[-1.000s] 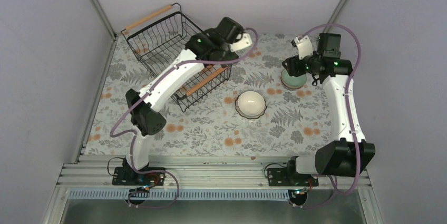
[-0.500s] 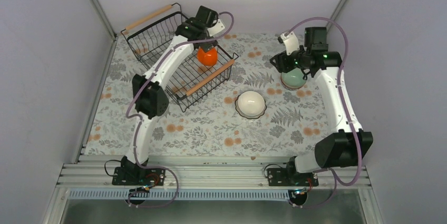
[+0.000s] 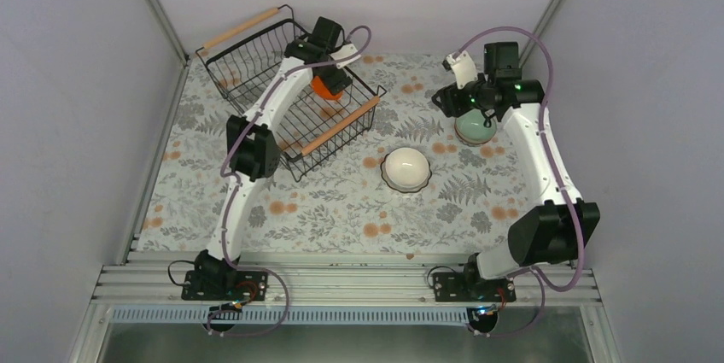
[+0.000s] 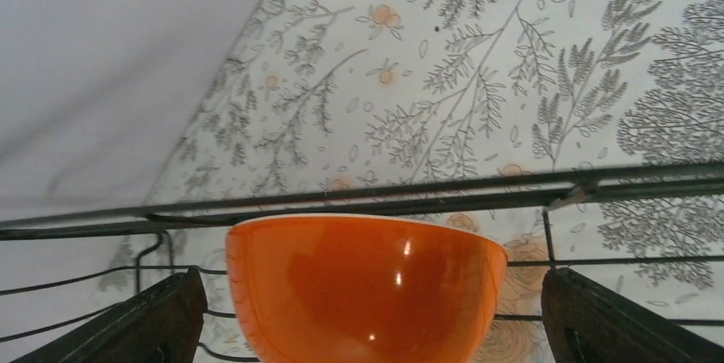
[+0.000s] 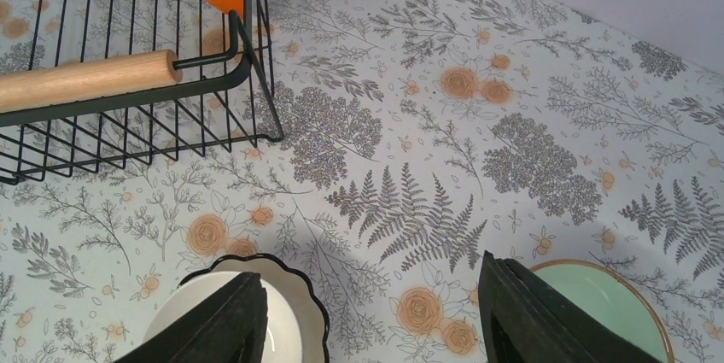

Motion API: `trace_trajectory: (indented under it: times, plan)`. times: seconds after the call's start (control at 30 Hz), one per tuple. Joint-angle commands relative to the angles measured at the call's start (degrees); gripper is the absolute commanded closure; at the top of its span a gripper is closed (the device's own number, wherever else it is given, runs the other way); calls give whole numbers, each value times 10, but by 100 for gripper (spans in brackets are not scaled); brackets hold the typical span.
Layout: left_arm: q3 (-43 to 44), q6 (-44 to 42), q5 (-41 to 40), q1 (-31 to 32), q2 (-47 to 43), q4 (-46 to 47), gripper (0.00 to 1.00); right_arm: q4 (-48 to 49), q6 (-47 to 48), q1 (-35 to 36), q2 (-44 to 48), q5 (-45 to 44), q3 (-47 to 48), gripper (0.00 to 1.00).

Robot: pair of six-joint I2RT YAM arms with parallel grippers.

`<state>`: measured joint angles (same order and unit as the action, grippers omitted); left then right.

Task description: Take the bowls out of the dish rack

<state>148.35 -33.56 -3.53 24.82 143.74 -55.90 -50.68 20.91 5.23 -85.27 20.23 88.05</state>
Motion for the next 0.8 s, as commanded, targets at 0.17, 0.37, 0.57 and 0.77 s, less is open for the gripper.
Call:
trace_trajectory:
  times: [0.17,0.37,0.57,0.77]
  plan:
    - [-25,39,11,-29,-6,-1,5,16,-10,8,-7,-13,2,40]
    - [-74,73,-101,-32,-26,58,6,22,-10,9,-2,-17,-8,39]
    - [-114,71,-171,-34,-35,74,6,23,-9,8,2,-17,-12,39]
    - [-120,68,-150,-41,-28,38,15,22,-9,8,1,-15,-13,39]
